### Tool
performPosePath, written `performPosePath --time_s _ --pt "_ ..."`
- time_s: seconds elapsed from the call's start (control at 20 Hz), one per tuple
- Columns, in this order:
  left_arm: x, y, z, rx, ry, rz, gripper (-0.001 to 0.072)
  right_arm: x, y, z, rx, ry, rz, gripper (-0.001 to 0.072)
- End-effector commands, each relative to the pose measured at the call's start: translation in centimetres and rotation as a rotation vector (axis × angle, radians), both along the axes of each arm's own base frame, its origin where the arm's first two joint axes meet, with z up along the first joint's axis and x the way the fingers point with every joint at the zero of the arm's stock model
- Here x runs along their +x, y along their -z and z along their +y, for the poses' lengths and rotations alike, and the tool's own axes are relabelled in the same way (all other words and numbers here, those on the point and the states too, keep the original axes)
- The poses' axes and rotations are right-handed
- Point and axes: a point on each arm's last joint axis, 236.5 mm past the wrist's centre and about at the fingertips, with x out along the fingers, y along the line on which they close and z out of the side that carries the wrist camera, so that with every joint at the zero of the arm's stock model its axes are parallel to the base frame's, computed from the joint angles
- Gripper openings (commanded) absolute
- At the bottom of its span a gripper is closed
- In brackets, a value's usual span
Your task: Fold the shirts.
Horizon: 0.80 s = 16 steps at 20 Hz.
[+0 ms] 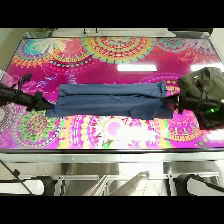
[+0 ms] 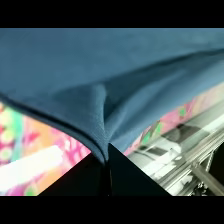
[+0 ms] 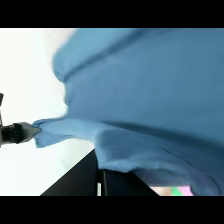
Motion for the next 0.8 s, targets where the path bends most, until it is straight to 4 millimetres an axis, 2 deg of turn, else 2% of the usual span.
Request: performPosePath --time_s 0.0,0.15,0.3,0.4,0.55,0.6,0.65,0.75 --pt "4.8 0.2 -1.9 -0.042 0.006 -0.047 0.0026 6.0 0.9 0.7 0.030 0.000 -0.027 0.0022" --pt "8.6 1.7 -2.8 -0.029 0.019 -0.066 0.0026 10.3 2.8 0.1 0.052 0.036 -0.025 0.0022" --pt "12.0 3.0 -2.2 -0.023 -0.036 -0.053 0.0026 12.8 5.5 -0.8 0.054 0.064 -0.002 0.0023" --pt "13.7 4.2 -1.8 -0.024 -0.072 -0.031 0.0026 13.7 7.3 -1.1 0.058 0.076 0.018 0.0022" --pt "15.1 6.4 -1.4 -0.033 -0.119 0.027 0.0025 14.5 9.6 -1.7 0.046 0.107 0.047 0.0026" --pt "15.3 7.0 -1.4 -0.034 -0.119 0.033 0.0016 14.6 10.3 -1.9 0.029 0.112 0.042 0.0060" --pt "15.5 7.4 -1.3 -0.033 -0.123 0.033 0.0016 14.7 10.6 -2.1 0.017 0.113 0.033 0.0126" --pt "16.1 7.9 -0.9 -0.017 -0.142 0.015 0.0016 15.0 11.0 -2.7 -0.003 0.130 0.024 0.0135"
